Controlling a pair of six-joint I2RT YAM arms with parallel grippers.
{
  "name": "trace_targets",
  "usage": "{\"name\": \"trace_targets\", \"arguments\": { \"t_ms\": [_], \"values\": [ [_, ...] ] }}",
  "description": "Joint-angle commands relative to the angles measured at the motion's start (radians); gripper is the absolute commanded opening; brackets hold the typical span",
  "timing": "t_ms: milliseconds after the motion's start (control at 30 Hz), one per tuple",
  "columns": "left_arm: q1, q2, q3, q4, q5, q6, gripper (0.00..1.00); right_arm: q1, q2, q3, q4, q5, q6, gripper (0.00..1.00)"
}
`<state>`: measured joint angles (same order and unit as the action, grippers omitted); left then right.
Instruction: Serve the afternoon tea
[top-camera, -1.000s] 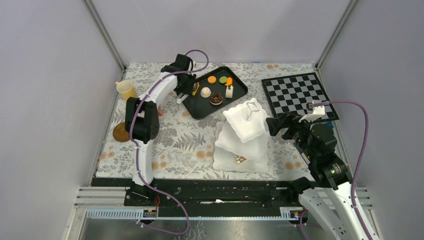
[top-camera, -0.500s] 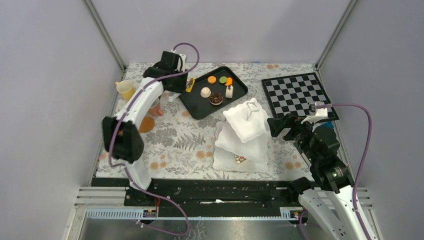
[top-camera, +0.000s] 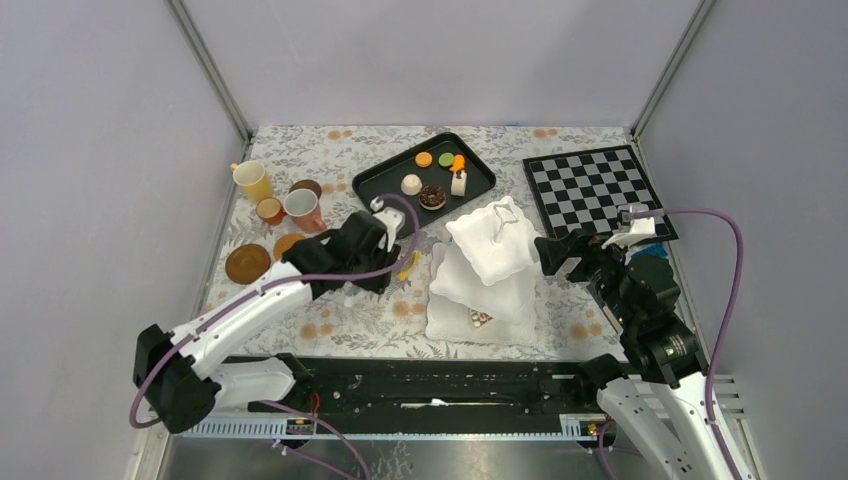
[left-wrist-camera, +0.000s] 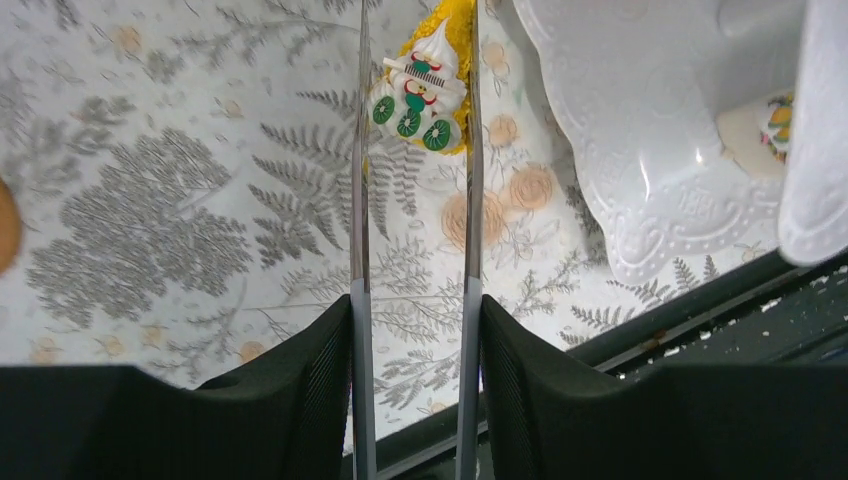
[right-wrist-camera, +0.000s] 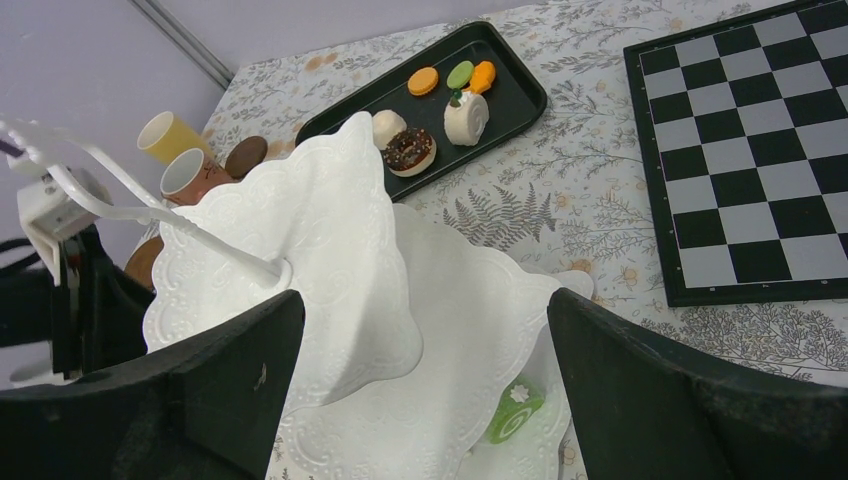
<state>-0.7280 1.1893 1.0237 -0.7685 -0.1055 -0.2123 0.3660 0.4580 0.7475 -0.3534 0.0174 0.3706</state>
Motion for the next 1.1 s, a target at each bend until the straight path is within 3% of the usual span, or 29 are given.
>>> {"name": "trace_targets", "arguments": {
  "t_ms": [0,133,333,567,1067],
  "values": [
    [-0.060,-0.129,-0.098,0.176,0.020,-0.113,0.35,0.006,0.009,-0.002,0.037,0.010,-0.012,0.98],
    [-0.130,-0.152,-0.174,0.280,0.100,-0.145,0.36,0.005,0.008,-0.017,0.046,0.018,0.006,0.98],
    [-0.183,-0.190,-0.251,0.366,0.094,-0.172,0.35,0.006,0.011,-0.041,0.052,0.023,0.027,0.98],
    [-0.219,-0.232,-0.385,0.626,0.055,-0.182,0.34,0.006,0.030,-0.037,0.073,0.020,0.035,0.98],
    [-0.298,-0.091,-0.487,0.983,-0.037,-0.033,0.32,0.005,0.048,-0.047,0.084,0.009,0.007,0.98]
  ]
}}
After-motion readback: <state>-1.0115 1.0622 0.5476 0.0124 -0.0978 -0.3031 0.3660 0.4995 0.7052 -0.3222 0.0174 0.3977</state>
